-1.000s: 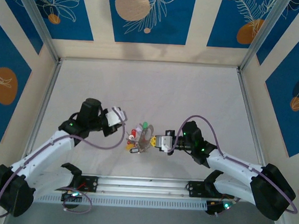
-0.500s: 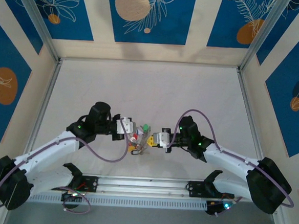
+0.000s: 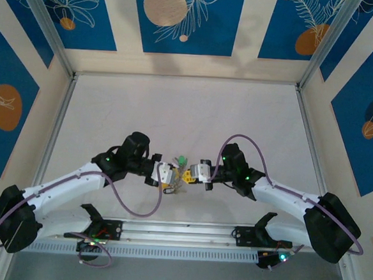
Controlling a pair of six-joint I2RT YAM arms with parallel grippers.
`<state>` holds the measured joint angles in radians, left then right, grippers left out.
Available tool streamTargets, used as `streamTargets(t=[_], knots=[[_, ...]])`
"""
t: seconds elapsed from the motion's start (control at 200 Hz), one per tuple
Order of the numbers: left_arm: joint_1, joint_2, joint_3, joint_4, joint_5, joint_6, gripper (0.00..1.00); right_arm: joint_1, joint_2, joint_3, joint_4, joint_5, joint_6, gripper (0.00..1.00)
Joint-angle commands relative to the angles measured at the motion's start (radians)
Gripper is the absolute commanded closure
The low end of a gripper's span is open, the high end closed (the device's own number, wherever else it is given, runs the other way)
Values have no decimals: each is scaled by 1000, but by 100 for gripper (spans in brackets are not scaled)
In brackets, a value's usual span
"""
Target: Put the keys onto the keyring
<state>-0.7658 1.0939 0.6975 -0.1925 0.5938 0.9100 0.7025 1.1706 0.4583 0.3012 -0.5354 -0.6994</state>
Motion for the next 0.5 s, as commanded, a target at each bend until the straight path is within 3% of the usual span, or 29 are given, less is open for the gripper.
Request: streamTargets(t=[0.0,0.495], knots=[[-17,9,24,-7,5,53,100,0,5,37,1,-49,16,100],[-38,13,36,-26,-23,95,100,17,8,49,-39,-88,-22,100]])
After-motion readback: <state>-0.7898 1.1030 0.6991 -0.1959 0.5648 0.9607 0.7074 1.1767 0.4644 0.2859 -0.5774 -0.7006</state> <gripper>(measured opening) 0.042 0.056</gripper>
